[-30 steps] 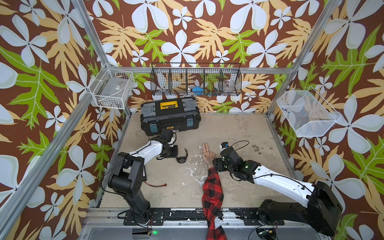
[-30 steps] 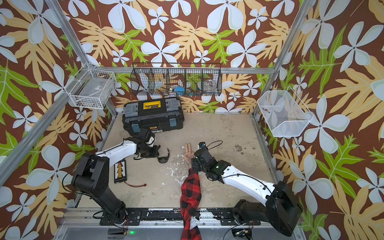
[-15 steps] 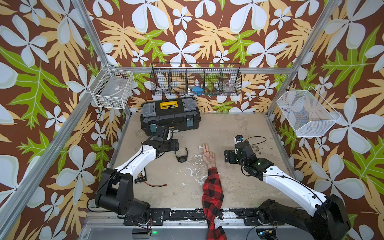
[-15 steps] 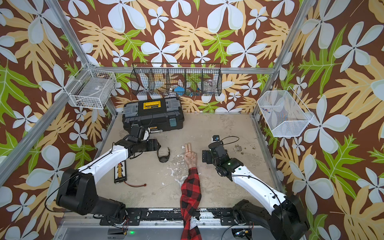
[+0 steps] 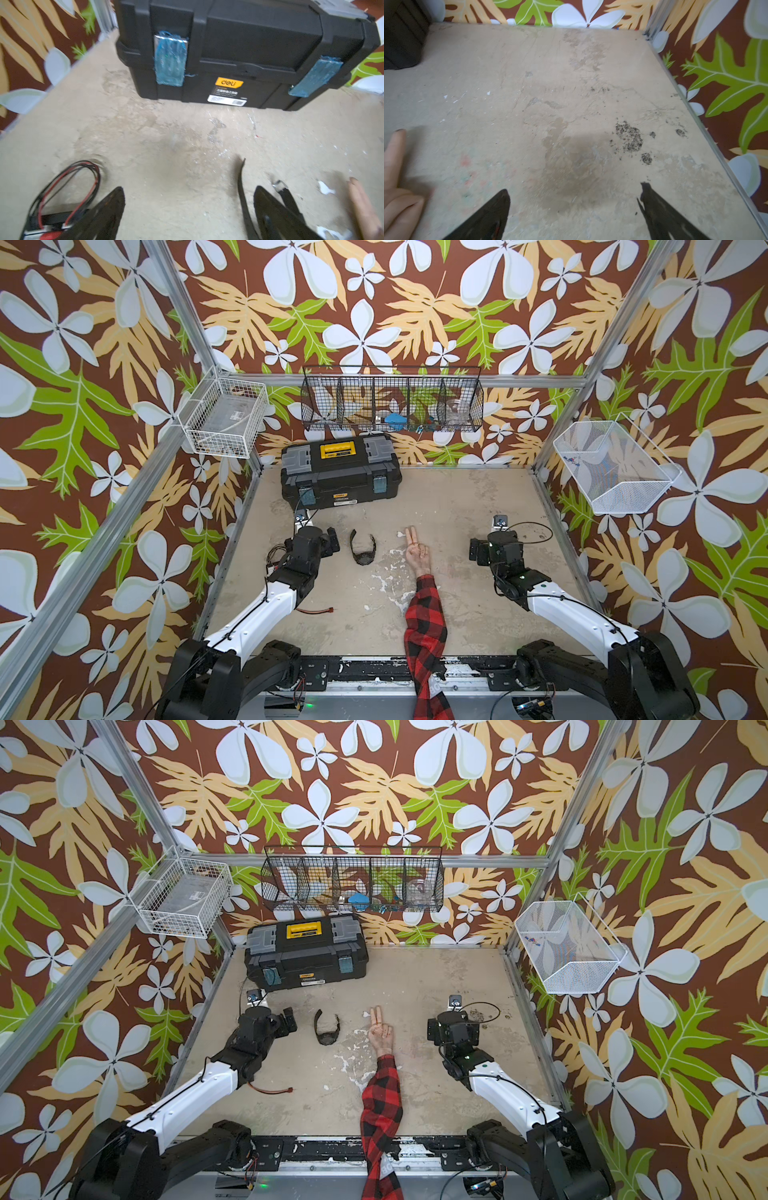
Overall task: Take off the watch
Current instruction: Reset both arms
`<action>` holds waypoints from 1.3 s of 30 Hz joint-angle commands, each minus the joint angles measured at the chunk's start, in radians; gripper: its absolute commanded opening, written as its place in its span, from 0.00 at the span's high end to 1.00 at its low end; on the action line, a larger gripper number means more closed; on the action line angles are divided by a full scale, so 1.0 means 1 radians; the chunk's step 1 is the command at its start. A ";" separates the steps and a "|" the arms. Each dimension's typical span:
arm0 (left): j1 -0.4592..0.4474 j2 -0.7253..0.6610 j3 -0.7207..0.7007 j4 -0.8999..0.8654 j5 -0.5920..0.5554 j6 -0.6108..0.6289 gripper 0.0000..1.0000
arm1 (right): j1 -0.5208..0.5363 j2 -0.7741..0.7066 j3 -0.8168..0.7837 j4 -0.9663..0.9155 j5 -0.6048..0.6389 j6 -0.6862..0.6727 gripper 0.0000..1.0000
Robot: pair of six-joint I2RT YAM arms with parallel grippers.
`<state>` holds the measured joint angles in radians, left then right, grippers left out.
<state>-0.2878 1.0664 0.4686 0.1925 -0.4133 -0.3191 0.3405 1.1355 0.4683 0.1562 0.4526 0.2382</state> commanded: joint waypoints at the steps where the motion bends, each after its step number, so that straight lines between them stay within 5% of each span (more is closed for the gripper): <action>1: 0.000 -0.041 -0.084 0.263 -0.146 0.077 0.03 | -0.011 0.013 -0.049 0.244 0.124 -0.102 0.00; 11: -0.001 -0.024 -0.226 0.530 -0.228 0.182 0.05 | -0.075 0.170 -0.126 0.547 0.161 -0.152 0.00; 18: -0.001 0.101 -0.326 0.787 -0.214 0.255 0.04 | -0.103 0.236 -0.167 0.758 0.070 -0.241 0.00; 30: 0.046 0.327 -0.334 1.118 -0.067 0.369 0.00 | -0.304 0.262 -0.266 0.993 -0.330 -0.198 0.00; 33: 0.113 0.313 -0.327 1.068 0.048 0.321 0.00 | -0.304 0.313 -0.254 1.016 -0.351 -0.205 0.01; 37: 0.155 0.398 -0.360 1.217 0.123 0.313 0.00 | -0.304 0.336 -0.260 1.043 -0.387 -0.222 0.00; 39: 0.173 0.369 -0.318 1.079 0.164 0.295 0.00 | -0.304 0.339 -0.257 1.042 -0.387 -0.221 0.00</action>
<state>-0.1349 1.4460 0.1207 1.2819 -0.3477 0.0010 0.0383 1.4712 0.2077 1.1461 0.0994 0.0219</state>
